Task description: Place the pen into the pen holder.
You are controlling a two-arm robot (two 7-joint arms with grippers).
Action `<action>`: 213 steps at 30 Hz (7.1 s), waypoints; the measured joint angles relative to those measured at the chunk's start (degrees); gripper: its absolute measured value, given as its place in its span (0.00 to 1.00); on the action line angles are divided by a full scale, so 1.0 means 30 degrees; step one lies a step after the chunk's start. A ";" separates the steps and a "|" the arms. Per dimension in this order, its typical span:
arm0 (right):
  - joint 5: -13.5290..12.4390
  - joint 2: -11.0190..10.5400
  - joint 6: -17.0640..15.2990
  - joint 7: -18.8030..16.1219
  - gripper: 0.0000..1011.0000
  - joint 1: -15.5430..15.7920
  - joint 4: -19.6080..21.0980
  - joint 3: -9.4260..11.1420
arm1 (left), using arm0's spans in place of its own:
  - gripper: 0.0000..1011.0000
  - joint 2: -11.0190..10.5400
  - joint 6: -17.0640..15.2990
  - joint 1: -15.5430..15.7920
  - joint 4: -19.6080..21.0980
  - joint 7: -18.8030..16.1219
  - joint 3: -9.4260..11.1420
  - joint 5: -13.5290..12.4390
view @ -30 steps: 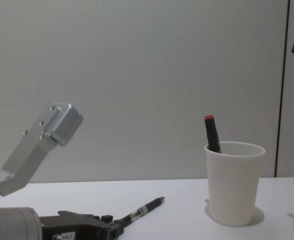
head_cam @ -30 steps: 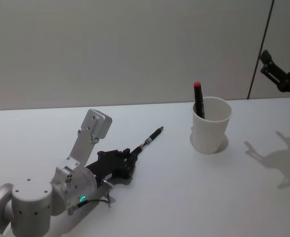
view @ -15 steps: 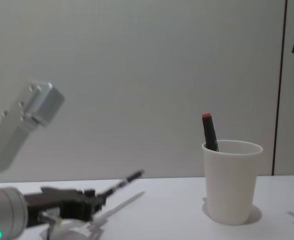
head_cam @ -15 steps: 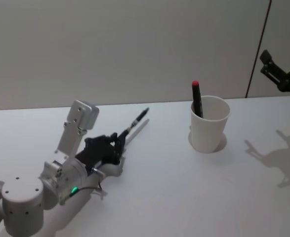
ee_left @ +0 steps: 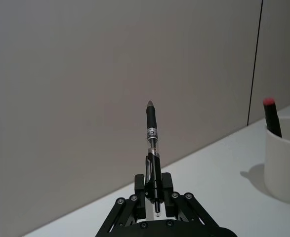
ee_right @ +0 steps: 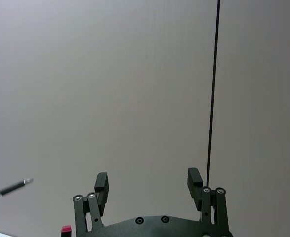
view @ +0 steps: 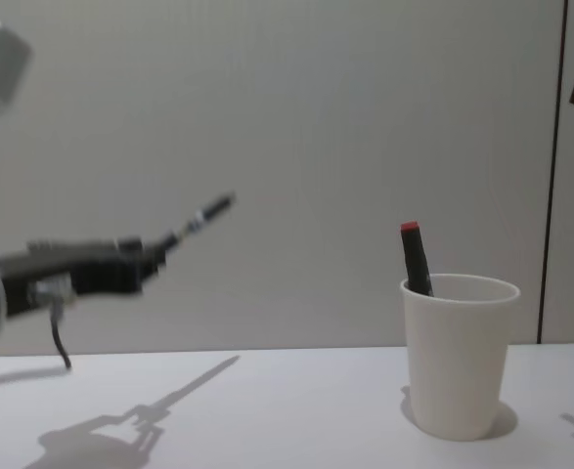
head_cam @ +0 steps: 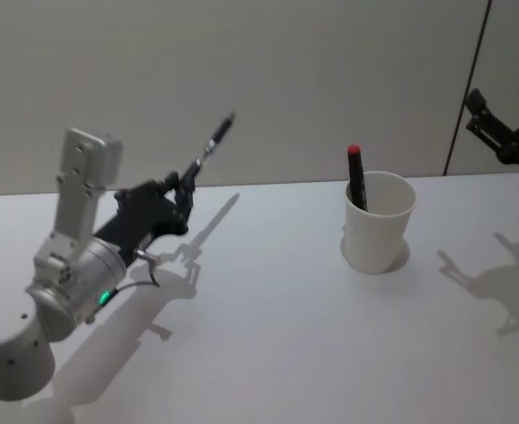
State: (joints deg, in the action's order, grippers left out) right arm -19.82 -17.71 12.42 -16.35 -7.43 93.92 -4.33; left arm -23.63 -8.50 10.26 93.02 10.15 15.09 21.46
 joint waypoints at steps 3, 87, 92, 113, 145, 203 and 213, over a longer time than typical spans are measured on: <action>0.0000 0.0000 -0.0001 0.0000 0.99 -0.0001 0.0000 0.0001 | 0.19 -0.0166 0.0567 0.0078 0.0574 -0.0253 -0.0349 0.0580; -0.3234 0.0460 -0.1804 -0.1259 0.99 -0.1063 0.0683 -0.0119 | 0.19 0.0394 0.4470 0.0671 0.4352 0.0826 -0.1332 0.4908; -0.4718 0.0742 -0.2761 -0.1682 0.99 -0.1725 0.0975 -0.0204 | 0.19 0.0625 0.4722 0.0238 0.4185 0.1050 -0.0975 0.4573; -1.0457 0.2041 -0.6409 -0.2576 0.99 -0.4425 0.1435 -0.0708 | 0.19 0.1184 0.5138 -0.0469 0.3862 0.1091 -0.0279 0.3607; -1.0241 0.5732 -0.8604 -0.2487 0.99 -0.5682 -0.1668 -0.4106 | 0.19 0.1302 0.5234 -0.0623 0.3787 0.1087 -0.0130 0.3398; -2.0100 0.6143 -1.1444 0.7909 0.99 -0.6295 0.1020 -0.3213 | 0.19 0.1307 0.5231 -0.0630 0.3789 0.1087 -0.0128 0.3393; -2.1356 0.6137 -1.1931 0.8572 0.99 -0.6656 0.1107 -0.3318 | 0.19 0.1308 0.5231 -0.0630 0.3790 0.1088 -0.0128 0.3393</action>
State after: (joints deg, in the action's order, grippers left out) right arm -83.89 0.70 -23.37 9.36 -27.39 97.24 -14.29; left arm -19.70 7.19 8.37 104.39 13.41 14.70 31.64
